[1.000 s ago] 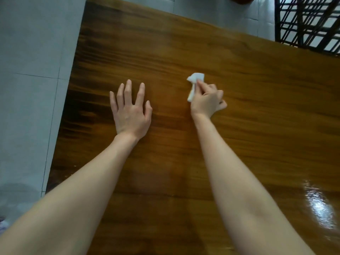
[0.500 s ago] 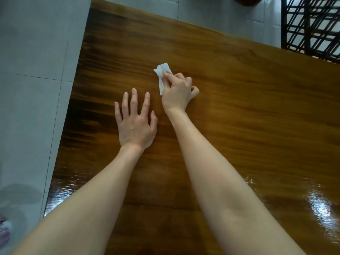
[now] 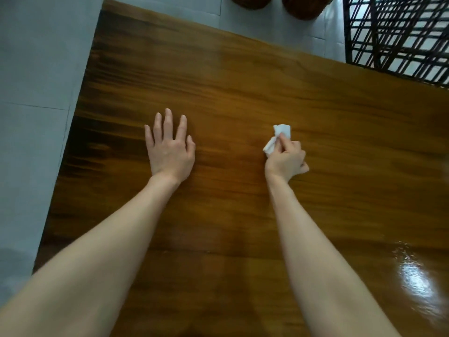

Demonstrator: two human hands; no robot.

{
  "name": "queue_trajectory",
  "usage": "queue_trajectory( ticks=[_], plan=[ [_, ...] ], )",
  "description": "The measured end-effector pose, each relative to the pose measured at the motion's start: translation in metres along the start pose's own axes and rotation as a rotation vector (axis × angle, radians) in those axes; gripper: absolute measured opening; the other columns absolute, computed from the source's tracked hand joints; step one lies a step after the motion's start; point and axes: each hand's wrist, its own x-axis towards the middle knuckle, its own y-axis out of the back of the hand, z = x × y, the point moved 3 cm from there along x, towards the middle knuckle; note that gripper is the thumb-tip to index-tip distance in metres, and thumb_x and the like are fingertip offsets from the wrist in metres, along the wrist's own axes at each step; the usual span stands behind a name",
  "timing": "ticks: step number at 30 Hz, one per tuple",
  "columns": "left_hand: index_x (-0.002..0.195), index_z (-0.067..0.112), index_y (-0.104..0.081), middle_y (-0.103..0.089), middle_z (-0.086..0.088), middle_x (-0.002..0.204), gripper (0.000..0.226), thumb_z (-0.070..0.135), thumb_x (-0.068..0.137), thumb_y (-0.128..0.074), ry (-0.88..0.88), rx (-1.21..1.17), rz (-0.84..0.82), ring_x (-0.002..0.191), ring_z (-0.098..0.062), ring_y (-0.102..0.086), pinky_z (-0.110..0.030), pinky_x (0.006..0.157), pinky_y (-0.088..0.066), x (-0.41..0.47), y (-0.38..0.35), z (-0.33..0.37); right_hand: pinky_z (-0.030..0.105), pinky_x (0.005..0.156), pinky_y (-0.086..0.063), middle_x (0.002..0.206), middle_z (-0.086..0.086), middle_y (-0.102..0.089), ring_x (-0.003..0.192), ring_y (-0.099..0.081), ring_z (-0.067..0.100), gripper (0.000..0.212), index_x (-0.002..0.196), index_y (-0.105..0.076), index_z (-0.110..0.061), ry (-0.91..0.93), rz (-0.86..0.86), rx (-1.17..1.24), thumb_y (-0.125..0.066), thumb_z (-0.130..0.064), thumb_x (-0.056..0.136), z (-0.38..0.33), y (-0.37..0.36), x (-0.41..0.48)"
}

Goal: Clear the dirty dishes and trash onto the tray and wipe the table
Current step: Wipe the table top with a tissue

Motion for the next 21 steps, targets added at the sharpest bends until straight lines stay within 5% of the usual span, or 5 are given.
queue_trajectory(
  ticks=[8,14,21],
  plan=[
    [0.15,0.023,-0.032,-0.022,-0.012,0.159,0.056,0.041,0.097,-0.026,-0.162,-0.071,-0.067,0.147,-0.03,-0.014,-0.049,0.117,-0.004,-0.063,-0.027,0.107,0.031,0.081,-0.013,0.103,-0.003,-0.064,0.101,-0.049,0.018,0.026,0.117,-0.068,-0.027,0.249,-0.145,-0.07,-0.055,-0.022,0.096,0.026,0.011,-0.019],
    [0.152,0.024,-0.023,-0.016,-0.009,0.16,0.059,0.047,0.097,-0.015,-0.143,0.008,-0.087,0.148,-0.029,-0.008,-0.046,0.116,0.004,-0.093,-0.05,0.148,0.033,0.086,-0.017,0.102,-0.003,-0.065,0.1,-0.048,0.016,0.024,0.116,-0.069,-0.025,0.114,-0.057,-0.013,-0.056,-0.024,0.096,0.102,0.071,0.042],
    [0.15,0.02,-0.031,-0.022,-0.012,0.158,0.059,0.043,0.097,-0.019,-0.054,0.001,-0.017,0.147,-0.031,-0.013,-0.05,0.117,-0.003,-0.103,-0.054,0.169,0.033,0.088,-0.019,0.105,0.0,-0.065,0.102,-0.048,0.016,0.025,0.117,-0.069,-0.022,-0.065,0.05,0.014,-0.054,-0.024,0.097,0.163,0.127,0.093]
  ],
)
